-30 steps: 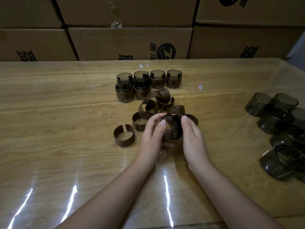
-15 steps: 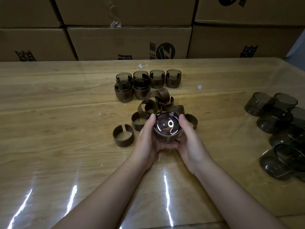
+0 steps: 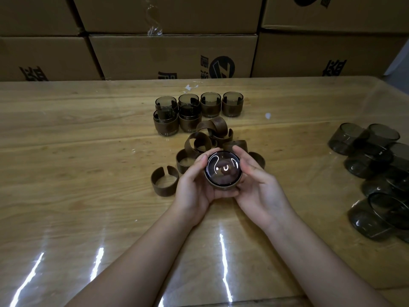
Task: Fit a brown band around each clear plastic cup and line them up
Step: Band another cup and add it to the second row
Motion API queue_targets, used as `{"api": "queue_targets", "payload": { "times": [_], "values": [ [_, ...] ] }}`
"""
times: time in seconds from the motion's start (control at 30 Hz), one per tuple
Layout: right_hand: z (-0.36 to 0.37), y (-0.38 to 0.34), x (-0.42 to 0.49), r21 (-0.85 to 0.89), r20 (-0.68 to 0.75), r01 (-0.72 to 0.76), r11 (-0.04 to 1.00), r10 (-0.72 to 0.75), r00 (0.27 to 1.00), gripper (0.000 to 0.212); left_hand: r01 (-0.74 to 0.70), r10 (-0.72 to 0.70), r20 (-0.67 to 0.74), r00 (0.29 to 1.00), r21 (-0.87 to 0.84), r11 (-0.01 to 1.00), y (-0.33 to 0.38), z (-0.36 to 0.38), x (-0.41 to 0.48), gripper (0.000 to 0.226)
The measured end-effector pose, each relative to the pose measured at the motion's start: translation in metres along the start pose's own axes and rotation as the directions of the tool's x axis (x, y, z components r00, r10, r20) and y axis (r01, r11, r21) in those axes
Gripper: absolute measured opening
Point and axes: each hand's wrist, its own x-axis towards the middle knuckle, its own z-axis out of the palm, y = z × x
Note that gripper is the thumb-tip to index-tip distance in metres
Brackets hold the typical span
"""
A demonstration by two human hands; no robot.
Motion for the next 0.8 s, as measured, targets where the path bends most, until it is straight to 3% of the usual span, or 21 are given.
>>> {"api": "queue_targets", "payload": {
  "times": [0.2, 0.33, 0.8],
  "values": [
    [0.002, 0.0, -0.003, -0.014, 0.066, 0.003, 1.0, -0.002, 0.998, 0.03, -0.046, 0.047, -0.035, 0.998, 0.018, 0.999, -0.002, 0.0, -0.001, 0.05],
    [0.007, 0.004, -0.003, -0.021, 0.066, 0.011, 1.0, -0.01, 0.998, 0.028, -0.06, 0.061, -0.073, 0.995, 0.023, 0.998, -0.004, 0.002, -0.002, 0.054],
    [0.013, 0.008, -0.005, -0.104, 0.123, 0.104, 0.989, -0.091, 0.988, 0.019, -0.127, 0.131, -0.131, 0.983, 0.039, 0.991, -0.001, 0.003, -0.002, 0.037]
  ]
}}
